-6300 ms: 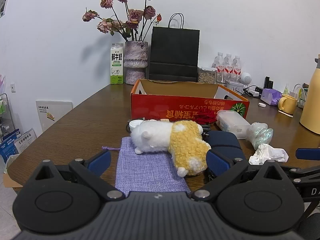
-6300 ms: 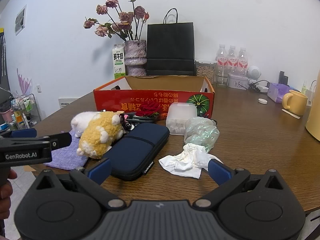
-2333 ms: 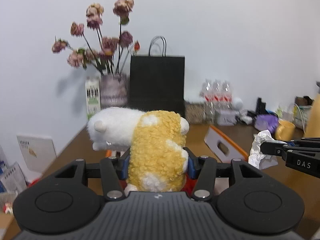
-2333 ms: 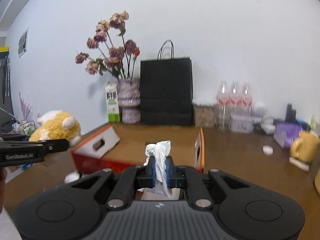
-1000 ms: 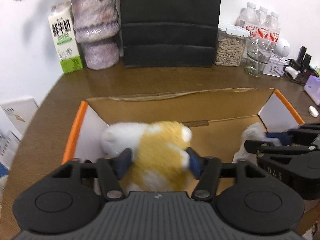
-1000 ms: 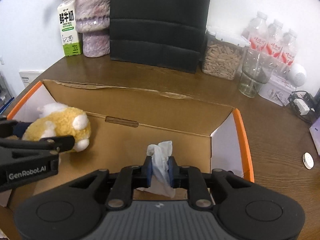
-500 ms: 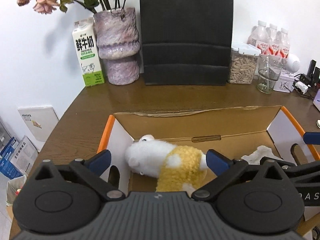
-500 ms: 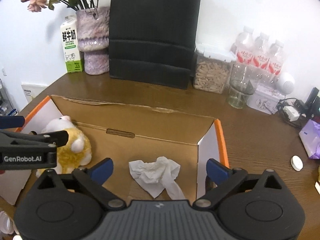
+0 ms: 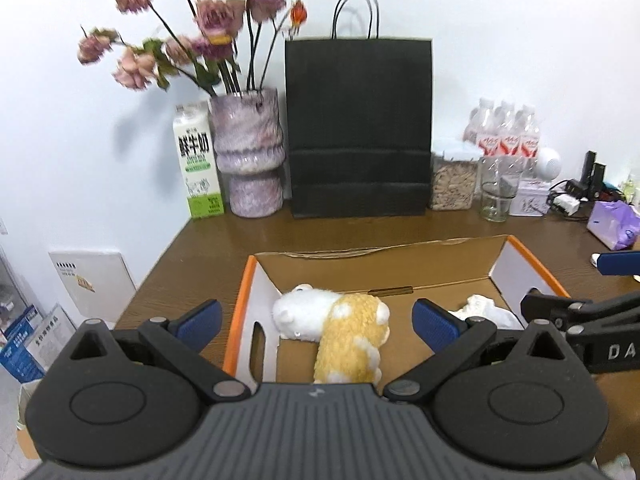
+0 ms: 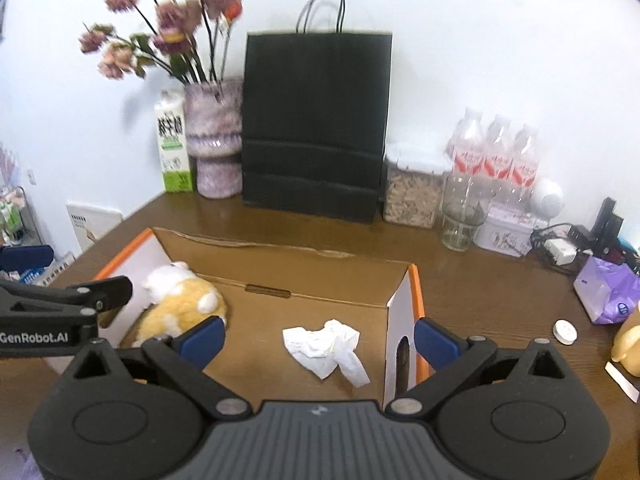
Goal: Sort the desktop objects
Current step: 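Withdraw both tools from the box back toward the remaining items, then grasp the lilac pouch with the left tool while the right tool grasps the navy case, then lift pouch and navy case into the box and open both tools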
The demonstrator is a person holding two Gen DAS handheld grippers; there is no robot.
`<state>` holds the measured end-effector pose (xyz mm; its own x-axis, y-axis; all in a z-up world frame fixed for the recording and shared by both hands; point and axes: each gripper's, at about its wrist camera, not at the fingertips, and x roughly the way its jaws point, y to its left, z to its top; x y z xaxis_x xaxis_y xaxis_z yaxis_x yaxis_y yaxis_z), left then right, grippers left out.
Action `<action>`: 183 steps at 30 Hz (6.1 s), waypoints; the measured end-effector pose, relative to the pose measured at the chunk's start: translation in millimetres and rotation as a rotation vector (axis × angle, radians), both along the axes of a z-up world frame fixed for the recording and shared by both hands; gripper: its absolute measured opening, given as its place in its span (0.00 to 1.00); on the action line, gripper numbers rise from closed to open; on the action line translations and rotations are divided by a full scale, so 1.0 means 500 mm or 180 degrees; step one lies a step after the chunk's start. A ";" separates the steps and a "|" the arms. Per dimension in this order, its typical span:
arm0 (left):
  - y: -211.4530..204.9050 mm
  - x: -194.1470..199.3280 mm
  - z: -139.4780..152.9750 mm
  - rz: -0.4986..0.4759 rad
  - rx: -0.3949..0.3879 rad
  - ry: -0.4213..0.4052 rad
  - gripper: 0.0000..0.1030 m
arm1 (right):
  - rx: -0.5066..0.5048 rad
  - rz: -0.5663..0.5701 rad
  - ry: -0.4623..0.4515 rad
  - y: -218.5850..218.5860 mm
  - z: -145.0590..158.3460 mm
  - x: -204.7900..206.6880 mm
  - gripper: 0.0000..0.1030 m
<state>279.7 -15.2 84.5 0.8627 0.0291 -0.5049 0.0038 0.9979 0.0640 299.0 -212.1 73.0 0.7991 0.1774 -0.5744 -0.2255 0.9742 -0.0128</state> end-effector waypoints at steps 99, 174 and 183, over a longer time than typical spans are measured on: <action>0.068 -0.362 -0.248 0.0014 -0.0205 0.0303 0.98 | 0.0081 0.0220 0.0100 0.087 -0.235 -0.442 0.97; -0.108 0.142 -0.132 -0.0026 -0.0475 0.0271 0.15 | 0.0493 0.0134 -0.0064 -0.052 -0.128 0.074 0.60; -0.117 0.128 -0.137 -0.0041 -0.0381 0.0197 0.33 | 0.0494 0.0118 0.0031 -0.053 -0.145 0.069 0.63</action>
